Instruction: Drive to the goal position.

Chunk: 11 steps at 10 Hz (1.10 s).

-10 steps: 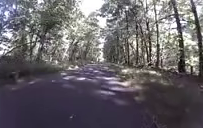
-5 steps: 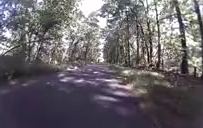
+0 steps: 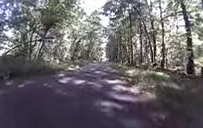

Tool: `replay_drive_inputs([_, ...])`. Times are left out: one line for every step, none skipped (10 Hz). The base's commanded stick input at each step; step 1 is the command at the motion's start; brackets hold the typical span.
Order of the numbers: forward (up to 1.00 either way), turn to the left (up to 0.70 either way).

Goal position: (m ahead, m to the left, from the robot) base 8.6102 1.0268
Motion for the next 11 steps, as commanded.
replay_drive_inputs([0.45,0.0])
replay_drive_inputs([0.45,0.0])
replay_drive_inputs([0.45,0.0])
replay_drive_inputs([0.45,0.0])
replay_drive_inputs([0.45,0.0])
replay_drive_inputs([0.45,-0.04])
replay_drive_inputs([0.45,-0.23])
replay_drive_inputs([0.45,-0.27])
replay_drive_inputs([0.45,-0.27])
replay_drive_inputs([0.45,-0.15])
replay_drive_inputs([0.45,0.0])
